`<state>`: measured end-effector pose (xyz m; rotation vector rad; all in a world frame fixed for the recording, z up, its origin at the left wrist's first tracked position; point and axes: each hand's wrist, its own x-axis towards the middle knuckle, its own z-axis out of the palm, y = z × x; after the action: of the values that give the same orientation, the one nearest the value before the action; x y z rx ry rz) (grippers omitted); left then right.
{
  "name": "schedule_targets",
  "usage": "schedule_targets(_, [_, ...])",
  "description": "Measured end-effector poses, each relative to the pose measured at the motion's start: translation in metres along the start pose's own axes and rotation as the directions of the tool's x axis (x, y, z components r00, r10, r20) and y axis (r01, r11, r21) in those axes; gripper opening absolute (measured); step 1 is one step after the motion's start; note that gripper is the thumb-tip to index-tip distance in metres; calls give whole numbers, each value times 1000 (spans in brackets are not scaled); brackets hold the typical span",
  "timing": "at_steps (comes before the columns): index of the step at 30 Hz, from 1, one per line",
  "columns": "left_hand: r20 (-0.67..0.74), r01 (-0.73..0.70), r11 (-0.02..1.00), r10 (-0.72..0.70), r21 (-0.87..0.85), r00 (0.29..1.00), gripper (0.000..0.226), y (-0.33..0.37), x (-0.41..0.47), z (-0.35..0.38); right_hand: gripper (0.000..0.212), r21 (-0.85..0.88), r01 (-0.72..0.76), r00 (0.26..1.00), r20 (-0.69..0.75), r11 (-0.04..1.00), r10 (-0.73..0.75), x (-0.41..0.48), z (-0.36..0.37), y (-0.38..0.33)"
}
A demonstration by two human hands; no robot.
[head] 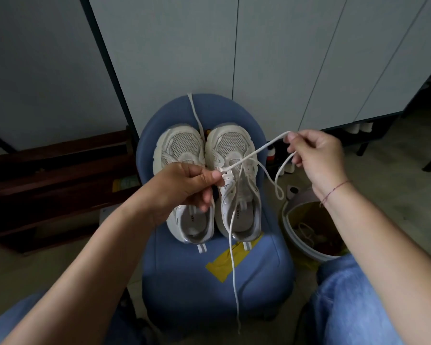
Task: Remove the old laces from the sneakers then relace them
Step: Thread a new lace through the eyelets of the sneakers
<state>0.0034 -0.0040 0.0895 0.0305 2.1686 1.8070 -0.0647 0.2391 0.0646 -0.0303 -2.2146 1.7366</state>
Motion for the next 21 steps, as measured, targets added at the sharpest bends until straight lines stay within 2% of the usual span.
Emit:
schedule_targets(3, [36, 14, 1000, -15, 12, 999, 26, -1, -1, -3, 19, 44, -12, 998, -63, 999, 15, 5, -5, 0])
schedule_targets(5, [53, 26, 998, -23, -55, 998, 23, -3, 0, -4, 19, 74, -42, 996, -73, 996, 47, 10, -6, 1])
schedule_targets(7, [89, 61, 970, -41, -237, 995, 21, -5, 2, -5, 11, 160, -98, 995, 36, 982, 93, 11, -3, 2])
schedule_targets(9, [105, 94, 899, -54, -428, 993, 22, -6, 5, -8, 30, 200, -143, 975, 196, 969, 103, 9, 4, 3])
schedule_targets(11, [84, 100, 838, -64, -536, 994, 21, -8, 7, -10, 51, 75, -129, 959, 263, 989, 106, 4, 12, 3])
schedule_targets(12, [71, 102, 817, -74, -567, 995, 20, -8, 8, -10, 50, 1, -94, 959, 267, 996, 90, 0, 16, 2])
schedule_targets(15, [35, 103, 791, -104, -604, 994, 19, -11, 11, -6, 14, -36, -33, 935, 351, 999, 43, -11, 28, 1])
schedule_targets(18, [-35, 41, 835, -72, -549, 997, 14, -13, 15, -3, 17, -43, -83, 841, 534, 996, 93, -22, 39, 3])
schedule_targets(21, [-128, -23, 877, -44, -479, 991, 10, -12, 22, -5, 20, -20, -178, 805, 573, 984, 157, -30, 53, 8])
